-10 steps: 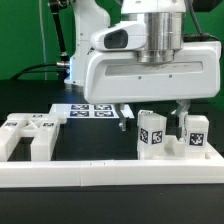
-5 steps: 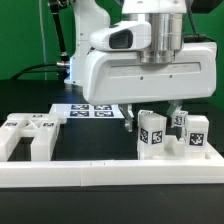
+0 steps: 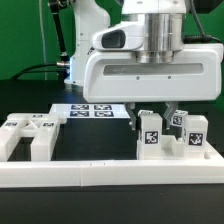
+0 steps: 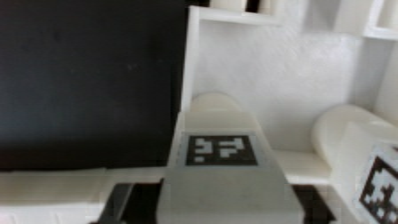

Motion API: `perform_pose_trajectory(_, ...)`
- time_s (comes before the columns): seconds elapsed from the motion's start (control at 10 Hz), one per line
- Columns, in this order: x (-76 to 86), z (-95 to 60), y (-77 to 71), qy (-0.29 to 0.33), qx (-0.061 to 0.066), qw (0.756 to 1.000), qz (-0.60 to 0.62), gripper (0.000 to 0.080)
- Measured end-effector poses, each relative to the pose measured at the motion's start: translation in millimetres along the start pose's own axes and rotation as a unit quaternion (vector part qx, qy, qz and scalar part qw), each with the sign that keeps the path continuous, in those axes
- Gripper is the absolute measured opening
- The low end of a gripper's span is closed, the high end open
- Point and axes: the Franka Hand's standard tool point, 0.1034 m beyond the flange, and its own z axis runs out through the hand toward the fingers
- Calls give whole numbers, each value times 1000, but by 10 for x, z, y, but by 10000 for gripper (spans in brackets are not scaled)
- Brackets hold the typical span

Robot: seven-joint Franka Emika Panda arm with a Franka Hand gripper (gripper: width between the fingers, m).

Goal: Assemble chair

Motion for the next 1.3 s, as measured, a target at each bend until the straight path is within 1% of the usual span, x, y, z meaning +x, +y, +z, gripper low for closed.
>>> perform_pose_trajectory(0.2,5,0,7,1,2,995,102,290)
perform_pose_trajectory(0.3,14,0,5,4,5,987,159,290)
perform_pose_trajectory(0.6,15,-3,-14,3,7,958,288,291)
perform_pose_trajectory(0.7,12,-1,-32,1,11,937,348,291)
perform_pose_trajectory(0.9,13,1,-32,-2,16,901,433,291)
perform_pose_trajectory(1.0,16,2,-31,-3,17,878,477,291)
perform_pose_trajectory(1.1,18,1,-29,-5,20,862,506,291)
perform_pose_trajectory(1.2,18,1,-31,-5,20,860,510,291)
perform_pose_trajectory(1.3,16,5,-31,-5,19,860,510,390)
